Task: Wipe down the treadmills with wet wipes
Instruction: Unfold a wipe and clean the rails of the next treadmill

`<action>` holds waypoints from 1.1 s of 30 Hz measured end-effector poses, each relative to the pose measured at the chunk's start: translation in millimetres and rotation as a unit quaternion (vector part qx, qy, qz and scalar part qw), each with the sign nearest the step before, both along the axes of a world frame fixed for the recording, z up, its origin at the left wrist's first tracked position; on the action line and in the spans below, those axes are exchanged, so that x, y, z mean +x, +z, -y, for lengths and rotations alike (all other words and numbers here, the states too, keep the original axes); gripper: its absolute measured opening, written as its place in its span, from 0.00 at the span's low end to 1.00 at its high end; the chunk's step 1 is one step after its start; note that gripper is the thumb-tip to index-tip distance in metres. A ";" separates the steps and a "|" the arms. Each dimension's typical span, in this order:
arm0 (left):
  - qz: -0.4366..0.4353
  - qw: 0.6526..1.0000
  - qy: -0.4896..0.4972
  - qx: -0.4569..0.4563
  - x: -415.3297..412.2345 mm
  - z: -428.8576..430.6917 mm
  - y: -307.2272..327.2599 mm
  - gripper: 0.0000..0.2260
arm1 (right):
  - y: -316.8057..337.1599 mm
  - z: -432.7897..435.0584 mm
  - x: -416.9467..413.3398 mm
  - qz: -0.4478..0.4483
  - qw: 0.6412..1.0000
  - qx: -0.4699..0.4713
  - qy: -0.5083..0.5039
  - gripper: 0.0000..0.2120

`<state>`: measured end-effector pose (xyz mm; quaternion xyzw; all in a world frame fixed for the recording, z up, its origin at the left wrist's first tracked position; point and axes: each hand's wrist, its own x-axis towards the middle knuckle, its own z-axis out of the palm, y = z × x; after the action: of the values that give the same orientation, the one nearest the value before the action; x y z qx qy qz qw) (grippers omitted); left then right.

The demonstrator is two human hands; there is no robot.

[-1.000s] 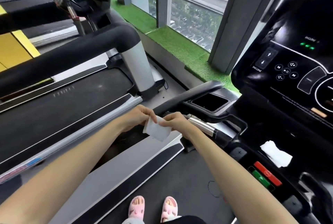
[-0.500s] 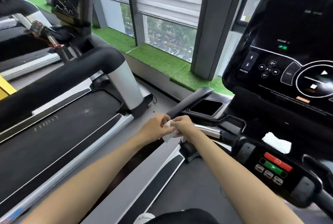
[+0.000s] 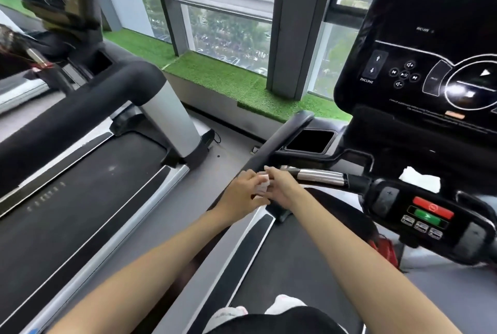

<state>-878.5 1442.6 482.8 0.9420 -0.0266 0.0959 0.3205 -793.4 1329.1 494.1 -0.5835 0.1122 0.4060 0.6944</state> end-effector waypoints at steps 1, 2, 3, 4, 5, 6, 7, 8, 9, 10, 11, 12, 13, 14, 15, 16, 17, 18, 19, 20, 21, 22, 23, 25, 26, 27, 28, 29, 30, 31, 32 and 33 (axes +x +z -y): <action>0.025 0.997 -0.032 0.066 -1.1 -2.6 -5.8 0.20 | -3.9 1.7 -1.4 0.010 1.000 0.005 0.006 0.09; 0.051 0.989 -0.055 0.126 -2.8 -4.9 -9.9 0.20 | -8.5 3.6 -3.0 0.018 1.000 0.006 0.014 0.11; 0.075 0.979 -0.075 0.174 -3.8 -7.4 -14.9 0.20 | -13.1 5.3 -4.9 0.020 0.999 0.000 0.025 0.12; 0.094 0.969 -0.096 0.210 -5.3 -8.8 -19.8 0.20 | -18.6 7.7 -7.3 0.016 0.999 -0.007 0.037 0.14; 0.110 0.957 -0.121 0.241 -6.4 -10.0 -25.2 0.21 | -24.3 10.5 -9.6 0.007 0.999 -0.020 0.046 0.15; 0.119 0.943 -0.147 0.273 -8.1 -10.4 -28.9 0.21 | -29.9 13.5 -12.0 -0.002 0.998 -0.031 0.051 0.15; 0.128 0.930 -0.170 0.298 -9.2 -11.3 -32.9 0.20 | -36.1 16.3 -14.0 -0.009 0.998 -0.040 0.051 0.15; 0.136 0.920 -0.191 0.314 -9.3 -11.5 -36.2 0.19 | -43.9 20.0 -15.4 -0.016 0.998 -0.050 0.047 0.14; 0.144 0.911 -0.212 0.324 -8.3 -11.5 -40.0 0.18 | -50.1 23.6 -16.7 -0.020 0.997 -0.058 0.043 0.14; 0.141 0.903 -0.231 0.334 -7.2 -11.1 -43.0 0.17 | -56.4 27.2 -17.9 -0.026 0.997 -0.064 0.035 0.14; 0.138 0.895 -0.246 0.345 -5.8 -10.3 -46.9 0.15 | -61.1 30.7 -19.0 -0.032 0.997 -0.065 0.023 0.14; 0.133 0.887 -0.259 0.358 -4.1 -8.6 -51.0 0.14 | -66.6 34.0 -19.2 -0.037 0.997 -0.069 0.010 0.15; 0.134 0.879 -0.271 0.369 -1.3 -7.0 -56.8 0.14 | -72.5 36.5 -18.4 -0.040 0.996 -0.076 -0.003 0.16; 0.132 0.872 -0.282 0.378 1.2 -4.1 -62.9 0.14 | -79.0 39.3 -17.3 -0.041 0.995 -0.089 -0.016 0.17; 0.131 0.865 -0.291 0.387 3.6 -1.4 -70.5 0.14 | -84.6 41.2 -16.4 -0.042 0.993 -0.106 -0.030 0.18; 0.125 0.860 -0.297 0.397 6.2 1.6 -76.5 0.14 | -89.2 41.9 -14.1 -0.041 0.991 -0.124 -0.041 0.17; 0.126 0.856 -0.296 0.405 9.6 4.5 -83.5 0.14 | -95.1 41.7 -10.9 -0.038 0.989 -0.139 -0.046 0.16; 0.123 0.853 -0.291 0.416 13.7 7.5 -89.3 0.13 | -101.9 40.6 -7.2 -0.033 0.987 -0.149 -0.044 0.16; 0.118 0.852 -0.284 0.424 17.8 9.8 -96.0 0.14 | -109.9 40.0 -2.3 -0.025 0.987 -0.156 -0.044 0.16; 0.107 0.854 -0.271 0.430 20.8 12.0 -100.0 0.14 | -117.3 38.6 3.5 -0.019 0.986 -0.164 -0.038 0.17; 0.101 0.859 -0.255 0.432 23.6 13.2 -104.5 0.15 | -124.2 36.7 9.0 -0.013 0.985 -0.170 -0.032 0.17; 0.094 0.860 -0.242 0.439 26.6 14.6 -106.0 0.15 | -130.3 33.7 15.1 -0.004 0.984 -0.180 -0.012 0.17; 0.087 0.858 -0.233 0.451 28.6 15.0 -109.5 0.14 | -135.3 29.3 20.3 0.005 0.983 -0.185 0.015 0.17; 0.044 0.845 -0.227 0.483 26.0 12.2 -116.4 0.10 | -142.7 19.5 24.8 0.032 0.975 -0.207 0.074 0.19; 0.021 0.838 -0.217 0.500 22.5 9.9 -121.2 0.09 | -144.6 15.1 24.7 0.059 0.967 -0.223 0.108 0.19; 0.004 0.837 -0.204 0.508 19.5 6.9 -128.2 0.09 | -146.3 12.1 23.0 0.091 0.963 -0.220 0.128 0.17; -0.017 0.839 -0.189 0.509 16.6 3.9 -135.9 0.13 | -151.0 10.0 21.1 0.123 0.961 -0.207 0.138 0.16; -0.016 0.845 -0.171 0.506 14.0 1.1 -147.1 0.19 | -155.3 10.5 17.9 0.157 0.960 -0.187 0.140 0.18; -0.013 0.844 -0.150 0.515 10.4 -0.1 -154.5 0.24 | -159.7 9.8 14.1 0.185 0.958 -0.164 0.148 0.21; -0.011 0.830 -0.130 0.543 6.6 -0.3 -162.1 0.24 | -163.6 9.2 9.5 0.213 0.953 -0.143 0.163 0.23; -0.026 0.803 -0.119 0.583 3.1 0.4 -166.1 0.21 | -170.6 7.6 6.0 0.245 0.942 -0.132 0.188 0.24; -0.039 0.778 -0.120 0.616 0.0 0.9 -170.2 0.18 | -176.7 6.1 2.5 0.274 0.929 -0.125 0.216 0.25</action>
<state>-878.4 1441.6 312.5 0.9307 -0.1801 -0.0164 -0.3181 -790.9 1323.0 317.3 -0.7643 -0.1612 0.3528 0.5152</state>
